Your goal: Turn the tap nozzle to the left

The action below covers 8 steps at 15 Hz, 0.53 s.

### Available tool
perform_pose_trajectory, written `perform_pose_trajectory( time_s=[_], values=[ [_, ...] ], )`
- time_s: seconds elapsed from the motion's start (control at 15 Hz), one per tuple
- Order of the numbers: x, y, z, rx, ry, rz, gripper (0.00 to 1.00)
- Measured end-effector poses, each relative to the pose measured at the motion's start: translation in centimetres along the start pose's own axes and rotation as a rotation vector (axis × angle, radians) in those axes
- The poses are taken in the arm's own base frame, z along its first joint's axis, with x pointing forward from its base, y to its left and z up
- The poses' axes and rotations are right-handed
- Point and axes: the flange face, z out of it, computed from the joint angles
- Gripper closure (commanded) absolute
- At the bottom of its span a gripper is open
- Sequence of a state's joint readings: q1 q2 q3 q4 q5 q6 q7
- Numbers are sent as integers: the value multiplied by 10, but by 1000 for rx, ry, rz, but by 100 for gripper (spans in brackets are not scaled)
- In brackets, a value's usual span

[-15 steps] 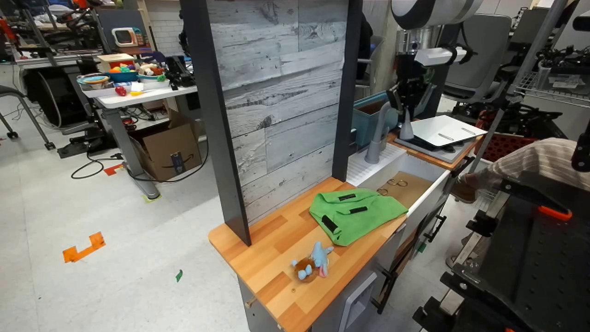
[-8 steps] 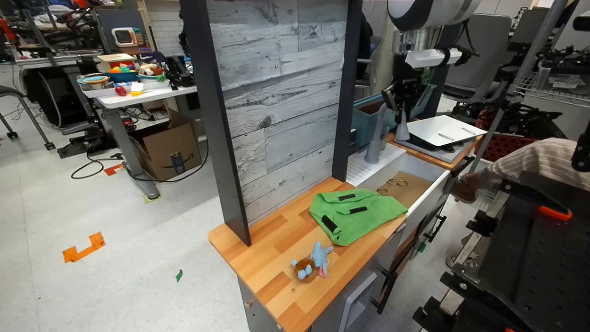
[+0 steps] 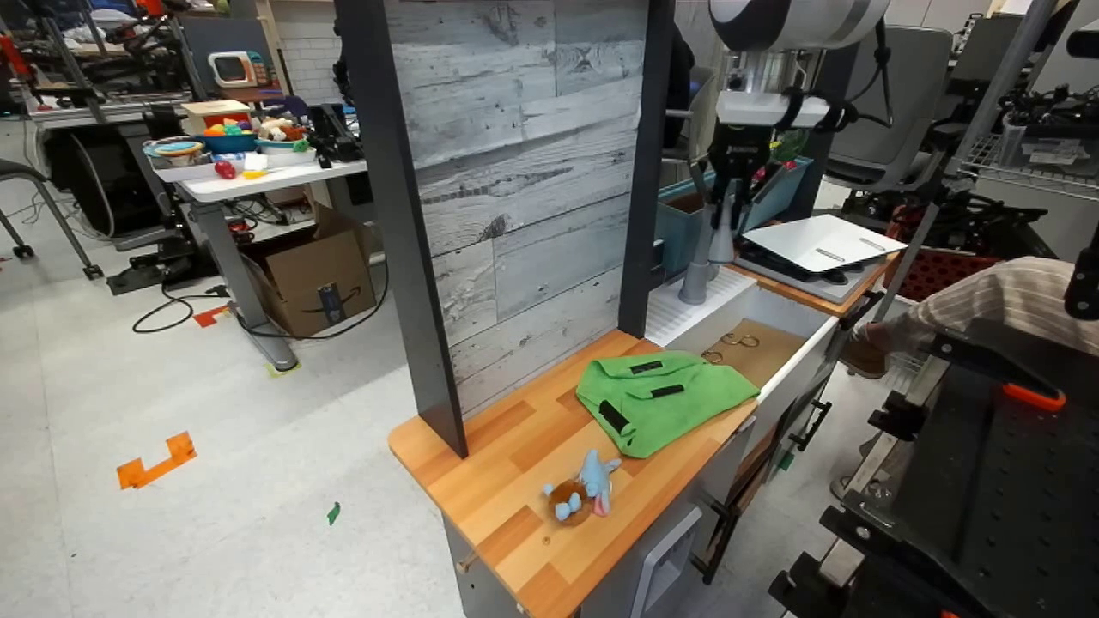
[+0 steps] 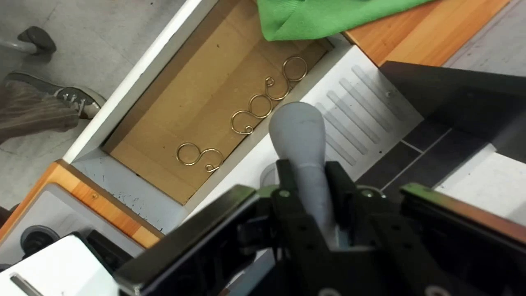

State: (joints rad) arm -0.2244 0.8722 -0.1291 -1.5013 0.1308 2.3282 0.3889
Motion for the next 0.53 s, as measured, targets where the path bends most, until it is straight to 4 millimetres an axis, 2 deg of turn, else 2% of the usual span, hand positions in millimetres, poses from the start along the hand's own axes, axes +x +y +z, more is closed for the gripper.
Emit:
perform_pose_trajectory(
  time_s=[0.53],
  values=[
    [-6, -24, 0, 123, 81, 256, 94]
  ],
)
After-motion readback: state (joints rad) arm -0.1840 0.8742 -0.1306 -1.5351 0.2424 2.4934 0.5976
